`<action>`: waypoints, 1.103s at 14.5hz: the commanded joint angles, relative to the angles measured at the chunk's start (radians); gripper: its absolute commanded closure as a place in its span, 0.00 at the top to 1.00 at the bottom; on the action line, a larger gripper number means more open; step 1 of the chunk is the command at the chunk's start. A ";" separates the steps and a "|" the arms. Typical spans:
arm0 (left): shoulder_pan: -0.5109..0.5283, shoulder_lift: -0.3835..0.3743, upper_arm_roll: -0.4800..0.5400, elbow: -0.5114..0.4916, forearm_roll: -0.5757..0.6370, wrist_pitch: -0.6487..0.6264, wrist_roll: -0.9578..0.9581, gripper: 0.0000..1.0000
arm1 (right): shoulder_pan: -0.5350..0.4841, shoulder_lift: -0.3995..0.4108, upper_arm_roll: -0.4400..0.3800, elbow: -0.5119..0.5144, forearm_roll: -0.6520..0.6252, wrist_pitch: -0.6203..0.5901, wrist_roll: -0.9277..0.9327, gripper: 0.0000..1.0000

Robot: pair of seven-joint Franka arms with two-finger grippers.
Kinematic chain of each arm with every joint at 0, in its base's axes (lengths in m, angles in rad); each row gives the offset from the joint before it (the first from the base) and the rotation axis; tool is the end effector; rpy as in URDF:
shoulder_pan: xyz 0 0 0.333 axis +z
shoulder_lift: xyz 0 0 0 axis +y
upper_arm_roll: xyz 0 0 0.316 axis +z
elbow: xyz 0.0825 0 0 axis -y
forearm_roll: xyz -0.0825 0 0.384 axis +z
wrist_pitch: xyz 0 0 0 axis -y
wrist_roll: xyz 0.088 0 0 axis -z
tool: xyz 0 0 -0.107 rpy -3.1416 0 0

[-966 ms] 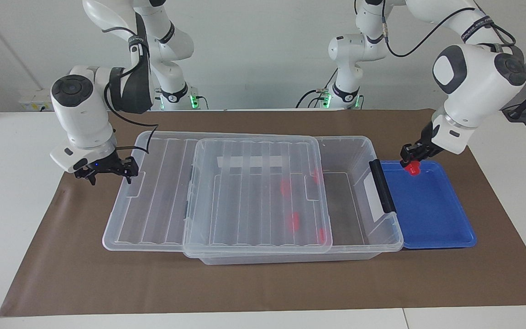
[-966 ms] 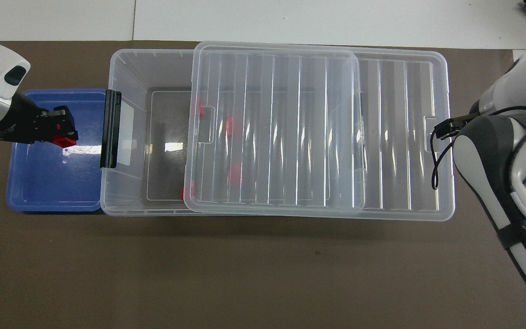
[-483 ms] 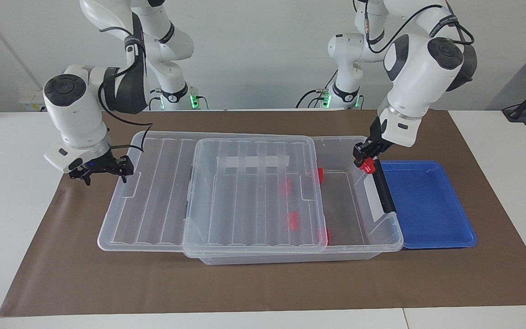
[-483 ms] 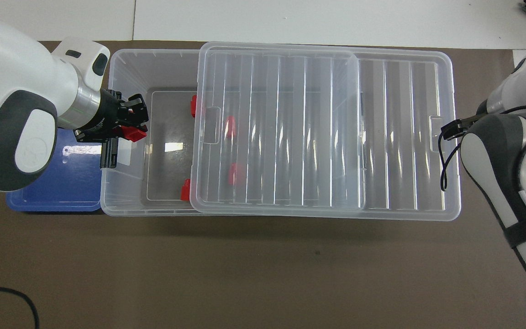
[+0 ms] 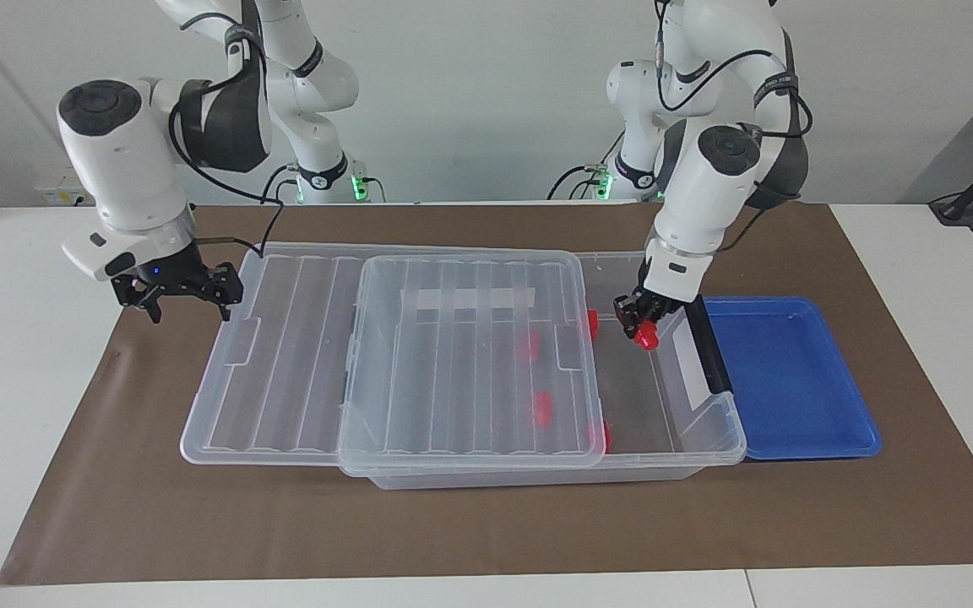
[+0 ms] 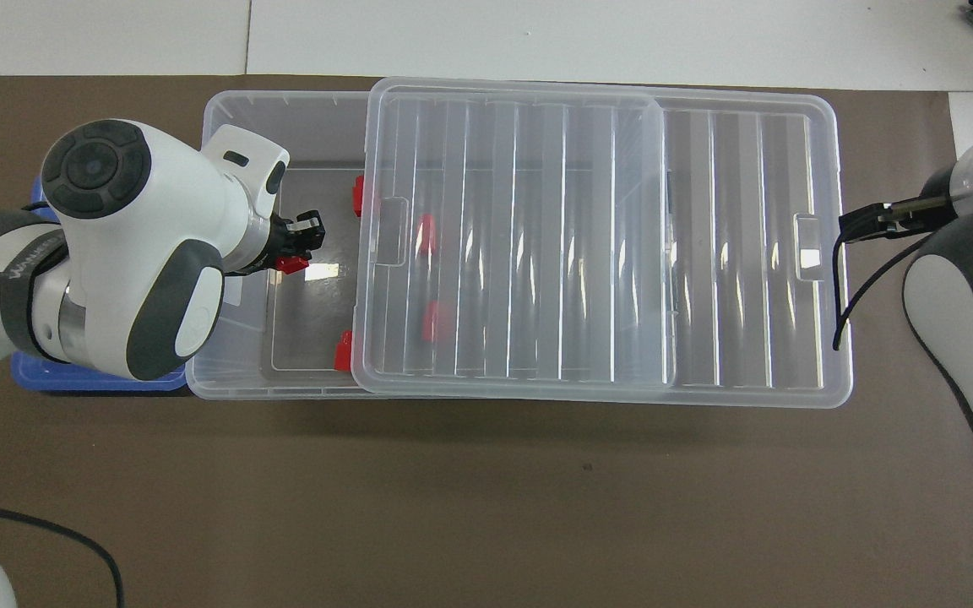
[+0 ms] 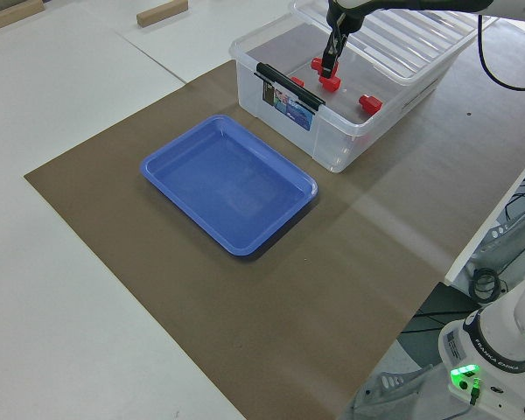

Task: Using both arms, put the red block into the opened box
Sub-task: 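Carry the red block into the opened clear box with the left gripper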

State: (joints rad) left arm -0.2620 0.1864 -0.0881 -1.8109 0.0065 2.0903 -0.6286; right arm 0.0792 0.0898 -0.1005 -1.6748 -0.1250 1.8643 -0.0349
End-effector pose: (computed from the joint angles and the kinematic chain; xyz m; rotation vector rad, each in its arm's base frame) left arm 0.5842 -0.2100 0.4465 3.0563 0.4273 0.1202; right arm 0.6011 -0.0202 0.5506 3.0043 0.0671 0.1449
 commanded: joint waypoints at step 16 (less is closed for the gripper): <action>-0.013 0.170 0.014 -0.165 0.155 0.353 -0.011 0.66 | -0.012 -0.142 0.004 0.027 0.088 -0.298 0.121 1.00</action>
State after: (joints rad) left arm -0.2771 0.3692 -0.0745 -1.9370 0.1384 2.4178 -0.6276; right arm 0.0818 -0.0356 -0.1019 -1.6243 -0.0553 1.5567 0.1071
